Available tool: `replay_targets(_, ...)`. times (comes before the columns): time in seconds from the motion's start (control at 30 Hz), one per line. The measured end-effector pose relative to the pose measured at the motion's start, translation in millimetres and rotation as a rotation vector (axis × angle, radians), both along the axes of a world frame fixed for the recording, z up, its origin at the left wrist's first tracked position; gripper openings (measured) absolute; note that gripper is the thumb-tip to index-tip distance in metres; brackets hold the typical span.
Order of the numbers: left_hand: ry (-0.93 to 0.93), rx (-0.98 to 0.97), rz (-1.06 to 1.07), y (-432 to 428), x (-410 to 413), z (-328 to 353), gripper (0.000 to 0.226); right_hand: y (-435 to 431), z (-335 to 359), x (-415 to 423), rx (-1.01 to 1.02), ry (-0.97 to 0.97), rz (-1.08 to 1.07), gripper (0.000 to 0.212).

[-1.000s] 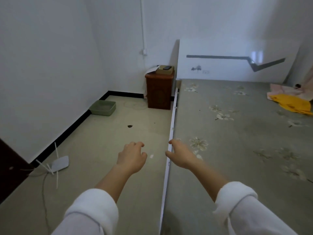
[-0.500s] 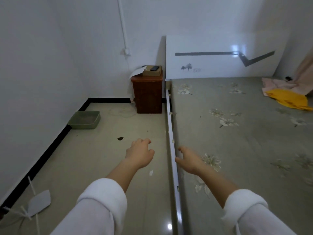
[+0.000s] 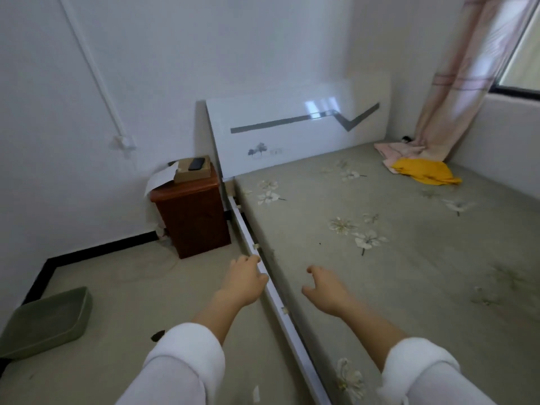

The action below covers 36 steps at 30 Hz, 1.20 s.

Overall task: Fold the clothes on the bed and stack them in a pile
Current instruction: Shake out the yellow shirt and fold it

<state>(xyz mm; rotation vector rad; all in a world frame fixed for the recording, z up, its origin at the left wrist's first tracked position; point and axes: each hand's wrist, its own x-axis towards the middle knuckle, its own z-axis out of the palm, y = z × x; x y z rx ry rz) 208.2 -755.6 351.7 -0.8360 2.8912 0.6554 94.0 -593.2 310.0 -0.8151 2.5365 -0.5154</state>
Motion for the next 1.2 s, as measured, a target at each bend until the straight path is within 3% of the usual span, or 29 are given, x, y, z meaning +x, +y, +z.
replay_targets(0.4,-0.04,0.02,-0.374,-96.4,-284.0,-32.1,0.05,-31.1,-23.8,-225.6,0.053,-0.015,-0.455,0.057)
replay_targets(0.77,-0.029,0.006,-0.476,-199.5,-516.9,-37.4,0.048,-126.0,-26.2,-421.8,0.014,-0.043,-0.604,0.054)
replay_targets(1.2,-0.195,0.002,-0.739,-333.6,-808.9,-154.9,0.047,-239.0,-122.9,-633.7,0.008,-0.123,-0.967,0.055)
